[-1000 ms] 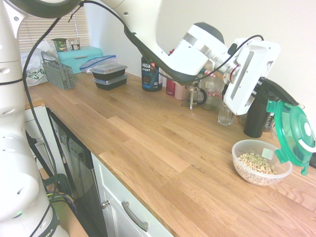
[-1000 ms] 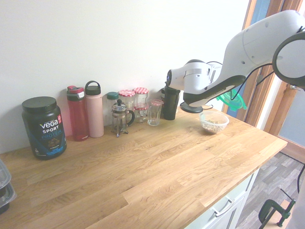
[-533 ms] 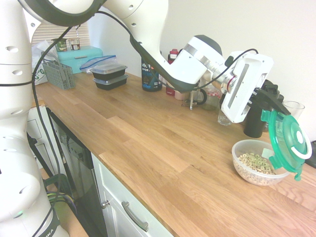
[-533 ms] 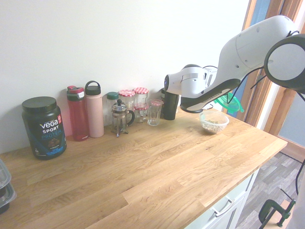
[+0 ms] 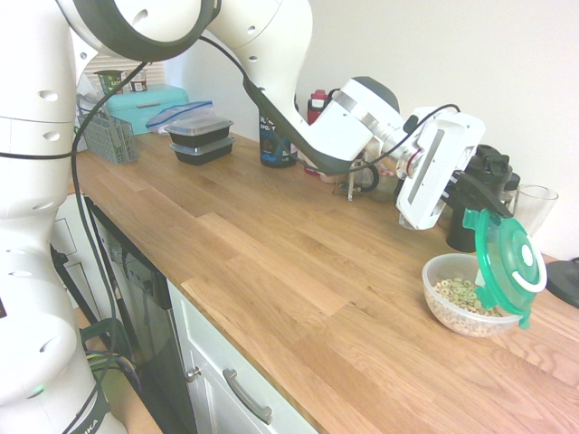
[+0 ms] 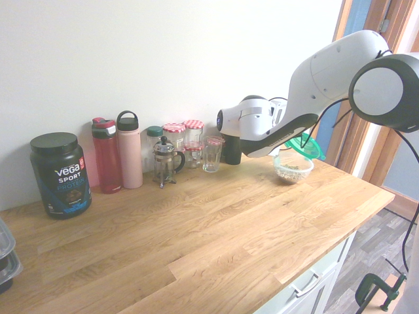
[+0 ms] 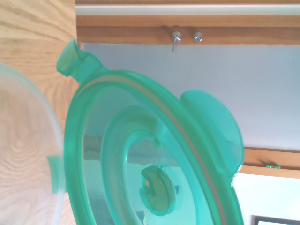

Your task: Cover the lid of food container

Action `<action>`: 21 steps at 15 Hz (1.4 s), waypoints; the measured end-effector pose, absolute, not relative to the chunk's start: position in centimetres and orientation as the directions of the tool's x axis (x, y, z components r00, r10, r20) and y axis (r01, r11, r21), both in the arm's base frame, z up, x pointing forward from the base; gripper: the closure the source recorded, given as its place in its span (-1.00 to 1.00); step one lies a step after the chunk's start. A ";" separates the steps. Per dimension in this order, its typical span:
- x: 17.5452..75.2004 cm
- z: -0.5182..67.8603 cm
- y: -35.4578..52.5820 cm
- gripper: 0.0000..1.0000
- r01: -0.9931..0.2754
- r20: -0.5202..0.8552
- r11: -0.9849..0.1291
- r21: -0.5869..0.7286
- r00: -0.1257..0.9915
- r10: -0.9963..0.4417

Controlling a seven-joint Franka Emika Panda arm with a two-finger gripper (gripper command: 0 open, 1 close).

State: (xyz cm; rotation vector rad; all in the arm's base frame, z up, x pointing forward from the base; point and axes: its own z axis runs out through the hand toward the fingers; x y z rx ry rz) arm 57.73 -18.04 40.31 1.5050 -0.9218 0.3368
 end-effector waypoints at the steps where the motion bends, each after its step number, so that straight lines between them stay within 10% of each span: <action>1: 57.8 40.2 -18.0 1.00 -0.708 0.691 0.096 0.699 0.635 -0.347; 2: 57.8 40.0 -17.7 -1.00 -0.709 0.688 0.089 0.699 0.634 -0.353; 21: 54.8 39.0 -10.2 -1.00 -0.726 0.524 -0.204 0.657 0.634 -0.569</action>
